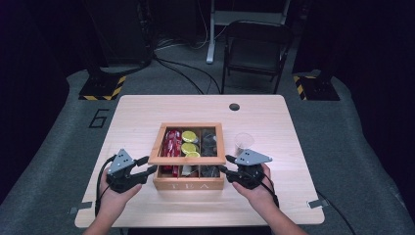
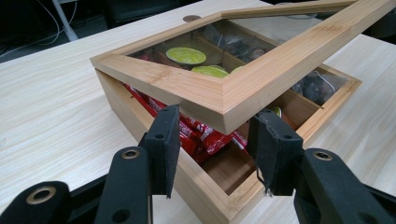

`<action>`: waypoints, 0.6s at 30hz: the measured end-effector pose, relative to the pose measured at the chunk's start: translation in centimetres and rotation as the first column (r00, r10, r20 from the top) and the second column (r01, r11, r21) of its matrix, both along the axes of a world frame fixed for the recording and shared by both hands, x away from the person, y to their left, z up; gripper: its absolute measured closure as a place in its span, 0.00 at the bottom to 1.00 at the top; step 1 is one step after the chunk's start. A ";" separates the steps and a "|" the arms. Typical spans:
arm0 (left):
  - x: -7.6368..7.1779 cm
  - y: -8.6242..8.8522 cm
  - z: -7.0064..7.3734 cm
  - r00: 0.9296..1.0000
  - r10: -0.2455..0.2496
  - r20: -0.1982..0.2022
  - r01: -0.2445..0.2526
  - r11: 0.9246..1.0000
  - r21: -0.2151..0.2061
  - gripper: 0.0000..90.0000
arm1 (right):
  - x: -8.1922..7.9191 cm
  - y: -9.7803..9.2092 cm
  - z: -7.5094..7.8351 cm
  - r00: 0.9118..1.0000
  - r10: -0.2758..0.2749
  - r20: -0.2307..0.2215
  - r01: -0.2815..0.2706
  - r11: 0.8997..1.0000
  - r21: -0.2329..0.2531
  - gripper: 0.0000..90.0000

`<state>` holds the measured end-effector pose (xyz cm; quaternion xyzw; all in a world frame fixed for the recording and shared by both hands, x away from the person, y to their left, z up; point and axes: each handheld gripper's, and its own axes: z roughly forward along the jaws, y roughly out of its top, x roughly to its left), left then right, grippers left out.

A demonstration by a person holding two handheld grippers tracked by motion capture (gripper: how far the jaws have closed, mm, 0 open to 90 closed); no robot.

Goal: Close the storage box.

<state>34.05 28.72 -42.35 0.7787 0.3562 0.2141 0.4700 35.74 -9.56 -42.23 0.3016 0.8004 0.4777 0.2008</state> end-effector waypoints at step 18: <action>-0.4 0.1 -1.2 1.000 -0.001 -0.018 0.001 1.000 -0.013 0.60 | -0.9 0.1 -0.9 1.000 -0.004 0.001 0.004 1.000 -0.008 0.63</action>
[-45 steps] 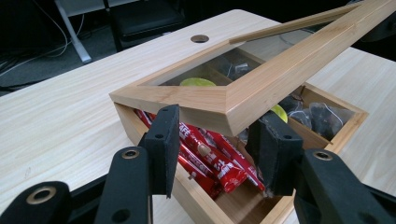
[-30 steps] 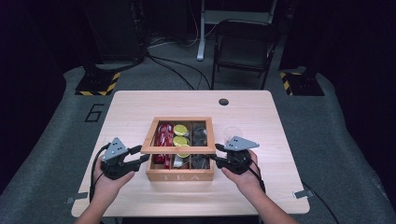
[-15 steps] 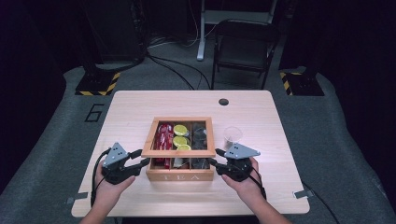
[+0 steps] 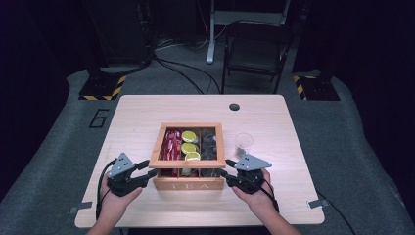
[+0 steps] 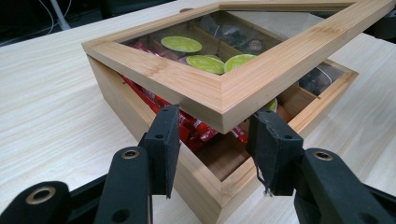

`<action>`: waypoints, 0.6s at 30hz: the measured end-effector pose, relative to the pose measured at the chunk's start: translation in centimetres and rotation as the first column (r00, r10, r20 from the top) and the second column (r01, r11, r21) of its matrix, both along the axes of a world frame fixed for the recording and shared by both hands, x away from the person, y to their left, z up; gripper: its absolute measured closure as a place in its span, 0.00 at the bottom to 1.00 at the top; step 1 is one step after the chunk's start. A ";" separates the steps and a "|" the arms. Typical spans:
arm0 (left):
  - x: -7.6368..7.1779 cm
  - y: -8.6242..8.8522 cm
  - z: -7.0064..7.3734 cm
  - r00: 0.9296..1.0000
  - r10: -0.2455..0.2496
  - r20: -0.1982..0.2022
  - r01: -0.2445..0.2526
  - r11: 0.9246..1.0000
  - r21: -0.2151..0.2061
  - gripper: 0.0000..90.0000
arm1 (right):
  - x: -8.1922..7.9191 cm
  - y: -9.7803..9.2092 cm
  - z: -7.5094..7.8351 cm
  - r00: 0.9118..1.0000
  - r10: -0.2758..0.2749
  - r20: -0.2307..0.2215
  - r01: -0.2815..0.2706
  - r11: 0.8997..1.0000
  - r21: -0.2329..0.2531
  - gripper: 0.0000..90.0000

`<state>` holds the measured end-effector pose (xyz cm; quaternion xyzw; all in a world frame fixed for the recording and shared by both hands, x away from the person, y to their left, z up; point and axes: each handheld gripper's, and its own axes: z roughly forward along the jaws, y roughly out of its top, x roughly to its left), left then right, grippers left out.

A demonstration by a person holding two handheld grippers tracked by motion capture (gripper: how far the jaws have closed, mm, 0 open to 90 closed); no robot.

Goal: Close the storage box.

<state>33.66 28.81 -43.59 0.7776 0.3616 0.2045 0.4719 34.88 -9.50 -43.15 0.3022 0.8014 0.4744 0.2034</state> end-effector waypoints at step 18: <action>-0.3 0.1 -2.0 0.998 -0.019 -0.066 0.019 1.000 -0.013 0.60 | -0.3 -0.1 -1.8 0.998 0.013 -0.068 -0.014 1.000 -0.018 0.62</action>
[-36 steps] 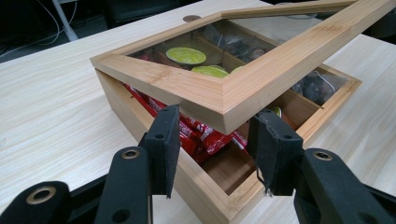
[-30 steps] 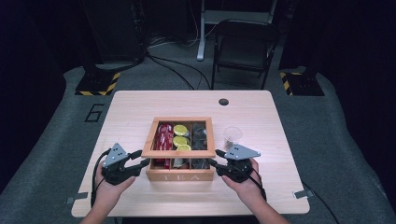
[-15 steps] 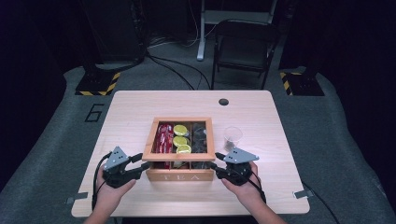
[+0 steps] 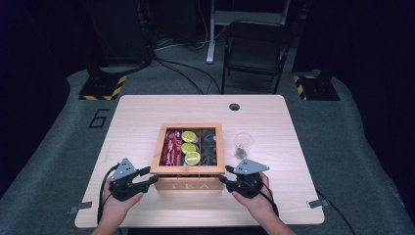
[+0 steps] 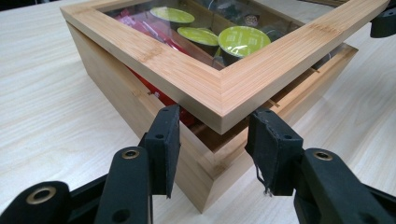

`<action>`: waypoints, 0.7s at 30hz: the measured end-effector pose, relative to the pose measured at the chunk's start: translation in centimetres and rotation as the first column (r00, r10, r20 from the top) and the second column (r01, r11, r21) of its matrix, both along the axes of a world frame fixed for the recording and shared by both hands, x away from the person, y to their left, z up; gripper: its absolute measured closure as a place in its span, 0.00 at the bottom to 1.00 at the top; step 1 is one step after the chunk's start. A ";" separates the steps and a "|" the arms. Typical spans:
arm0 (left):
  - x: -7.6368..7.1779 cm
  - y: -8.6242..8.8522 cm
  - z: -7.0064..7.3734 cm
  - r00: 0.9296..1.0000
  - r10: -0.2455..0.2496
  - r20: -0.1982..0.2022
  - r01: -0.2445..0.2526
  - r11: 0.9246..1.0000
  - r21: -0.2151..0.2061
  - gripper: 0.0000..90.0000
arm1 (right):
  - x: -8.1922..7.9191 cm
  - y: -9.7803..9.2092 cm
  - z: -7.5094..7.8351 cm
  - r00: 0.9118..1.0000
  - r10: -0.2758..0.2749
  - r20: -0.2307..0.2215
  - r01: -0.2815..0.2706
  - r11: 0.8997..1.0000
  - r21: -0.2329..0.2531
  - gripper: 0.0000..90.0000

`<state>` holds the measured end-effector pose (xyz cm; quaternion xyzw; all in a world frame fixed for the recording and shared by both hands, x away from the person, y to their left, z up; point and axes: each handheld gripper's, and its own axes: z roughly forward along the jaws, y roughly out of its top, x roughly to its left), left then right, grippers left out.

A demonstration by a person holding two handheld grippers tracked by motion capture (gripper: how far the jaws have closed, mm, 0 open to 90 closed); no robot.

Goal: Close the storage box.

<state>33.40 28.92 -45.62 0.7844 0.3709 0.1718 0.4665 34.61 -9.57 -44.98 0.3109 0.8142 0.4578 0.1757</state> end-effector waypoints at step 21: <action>0.0 -0.1 -0.5 0.999 -0.021 -0.037 0.022 0.999 0.038 0.60 | -0.1 -0.3 -0.5 1.000 0.012 -0.028 -0.011 1.000 0.028 0.62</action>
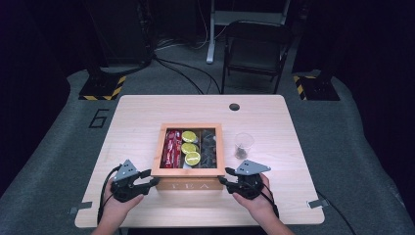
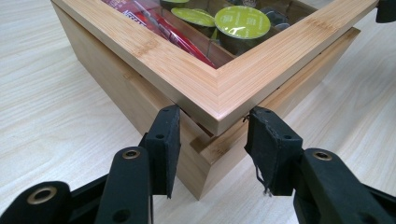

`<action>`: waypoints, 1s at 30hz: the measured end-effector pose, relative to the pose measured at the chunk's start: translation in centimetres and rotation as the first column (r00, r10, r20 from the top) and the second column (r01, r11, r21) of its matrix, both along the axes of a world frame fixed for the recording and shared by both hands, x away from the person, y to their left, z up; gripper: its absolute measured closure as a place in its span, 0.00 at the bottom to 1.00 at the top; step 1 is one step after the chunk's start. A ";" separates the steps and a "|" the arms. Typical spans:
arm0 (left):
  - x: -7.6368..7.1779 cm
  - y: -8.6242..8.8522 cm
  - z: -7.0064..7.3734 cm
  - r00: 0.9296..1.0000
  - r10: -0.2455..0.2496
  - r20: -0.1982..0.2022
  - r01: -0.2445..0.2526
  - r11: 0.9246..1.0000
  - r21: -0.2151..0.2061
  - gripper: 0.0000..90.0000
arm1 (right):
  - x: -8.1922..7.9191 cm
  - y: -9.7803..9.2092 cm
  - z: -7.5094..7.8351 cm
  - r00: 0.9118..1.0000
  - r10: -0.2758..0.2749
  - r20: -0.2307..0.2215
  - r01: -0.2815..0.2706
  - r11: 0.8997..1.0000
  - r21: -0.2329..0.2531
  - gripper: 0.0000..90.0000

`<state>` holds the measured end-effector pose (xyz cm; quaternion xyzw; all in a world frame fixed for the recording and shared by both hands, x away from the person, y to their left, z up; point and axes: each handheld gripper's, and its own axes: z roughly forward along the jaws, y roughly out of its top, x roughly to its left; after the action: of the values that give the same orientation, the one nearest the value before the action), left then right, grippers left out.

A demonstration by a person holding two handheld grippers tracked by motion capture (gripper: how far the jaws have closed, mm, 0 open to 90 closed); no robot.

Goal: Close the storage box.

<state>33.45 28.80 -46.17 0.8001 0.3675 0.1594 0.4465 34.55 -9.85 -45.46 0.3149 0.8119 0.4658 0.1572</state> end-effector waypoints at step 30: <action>0.1 0.2 0.0 1.000 0.008 -0.029 -0.008 1.000 -0.014 0.52 | -0.1 0.6 -0.3 1.000 0.016 -0.024 -0.016 1.000 -0.010 0.61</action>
<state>33.51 28.97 -46.17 0.7978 0.3782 0.1471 0.4460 34.49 -9.29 -45.73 0.3131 0.8187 0.4589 0.1455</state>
